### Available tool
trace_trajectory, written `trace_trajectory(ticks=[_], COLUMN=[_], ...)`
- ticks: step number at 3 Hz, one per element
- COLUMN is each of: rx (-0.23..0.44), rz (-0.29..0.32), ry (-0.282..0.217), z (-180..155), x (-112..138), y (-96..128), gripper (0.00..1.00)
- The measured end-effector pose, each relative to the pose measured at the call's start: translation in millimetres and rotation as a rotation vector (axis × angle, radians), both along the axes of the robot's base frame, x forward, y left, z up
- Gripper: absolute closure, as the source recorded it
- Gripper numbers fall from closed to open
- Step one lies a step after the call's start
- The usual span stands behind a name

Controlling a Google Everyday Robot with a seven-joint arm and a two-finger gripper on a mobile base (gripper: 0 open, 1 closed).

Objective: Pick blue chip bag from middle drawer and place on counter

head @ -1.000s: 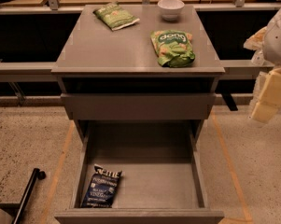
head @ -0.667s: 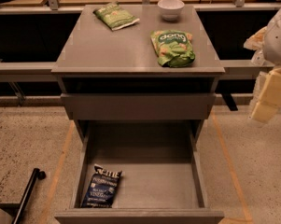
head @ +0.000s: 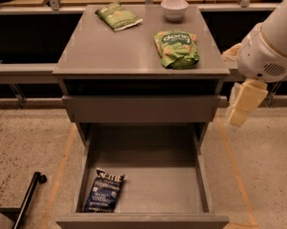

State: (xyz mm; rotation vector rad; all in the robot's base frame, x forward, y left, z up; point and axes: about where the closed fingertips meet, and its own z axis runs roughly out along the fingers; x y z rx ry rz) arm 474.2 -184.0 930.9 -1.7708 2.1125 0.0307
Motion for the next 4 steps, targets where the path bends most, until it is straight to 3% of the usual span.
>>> trace_trajectory(ticks=[1, 2, 3, 4], rx=[0.0, 0.084, 0.234, 0.362], rz=[0.0, -0.037, -0.058, -0.04], ry=[0.0, 0.016, 0.049, 0.076], z=[0.0, -18.6, -59.3, -103.9], x=[0.0, -2.6, -0.7, 9.7], y=[0.0, 2.1, 21.9, 56.0], gripper=[0.0, 0.0, 0.0, 0.0])
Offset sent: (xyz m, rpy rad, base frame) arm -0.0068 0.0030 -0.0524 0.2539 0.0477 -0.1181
